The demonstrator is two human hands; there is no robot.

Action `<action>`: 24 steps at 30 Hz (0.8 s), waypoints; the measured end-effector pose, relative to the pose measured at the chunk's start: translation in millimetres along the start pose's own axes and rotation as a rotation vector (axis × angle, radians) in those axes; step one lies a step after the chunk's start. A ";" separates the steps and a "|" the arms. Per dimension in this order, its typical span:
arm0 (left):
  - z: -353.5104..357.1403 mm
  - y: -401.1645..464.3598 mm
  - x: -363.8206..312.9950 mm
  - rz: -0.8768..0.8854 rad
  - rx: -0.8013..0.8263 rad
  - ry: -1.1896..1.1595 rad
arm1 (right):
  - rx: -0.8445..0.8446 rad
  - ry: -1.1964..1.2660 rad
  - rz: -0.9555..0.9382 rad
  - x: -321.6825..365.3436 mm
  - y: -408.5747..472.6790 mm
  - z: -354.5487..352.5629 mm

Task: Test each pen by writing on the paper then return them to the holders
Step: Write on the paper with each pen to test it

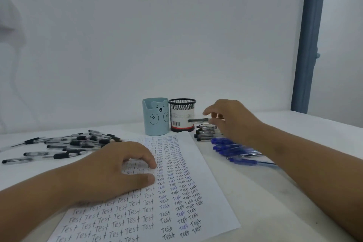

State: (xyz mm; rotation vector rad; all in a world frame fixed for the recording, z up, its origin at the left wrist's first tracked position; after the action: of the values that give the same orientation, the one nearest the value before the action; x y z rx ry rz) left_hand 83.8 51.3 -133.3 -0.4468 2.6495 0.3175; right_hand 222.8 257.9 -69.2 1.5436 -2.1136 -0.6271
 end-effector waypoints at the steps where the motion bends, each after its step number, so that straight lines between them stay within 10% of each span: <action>1: 0.7 0.3 -1.7 0.014 0.002 -0.003 | 0.001 -0.018 0.057 -15.5 0.0 -2.5; 24: 2.0 5.8 -0.6 0.052 0.002 -0.001 | 0.234 -0.053 0.244 -52.4 0.9 34.1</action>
State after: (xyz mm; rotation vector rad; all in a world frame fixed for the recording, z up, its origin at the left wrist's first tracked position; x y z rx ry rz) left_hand 82.9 57.4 -133.9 -0.3771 2.6640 0.3306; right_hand 216.2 311.7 -100.5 1.3634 -2.4384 -0.3485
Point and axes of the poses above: each hand's wrist, its own y-axis towards the middle knuckle, its own z-axis out of the palm, x = y × z, the point moved 10 cm from there along y, towards the middle knuckle, and after that the axes turned 10 degrees about -z, right-handed, at the moved point
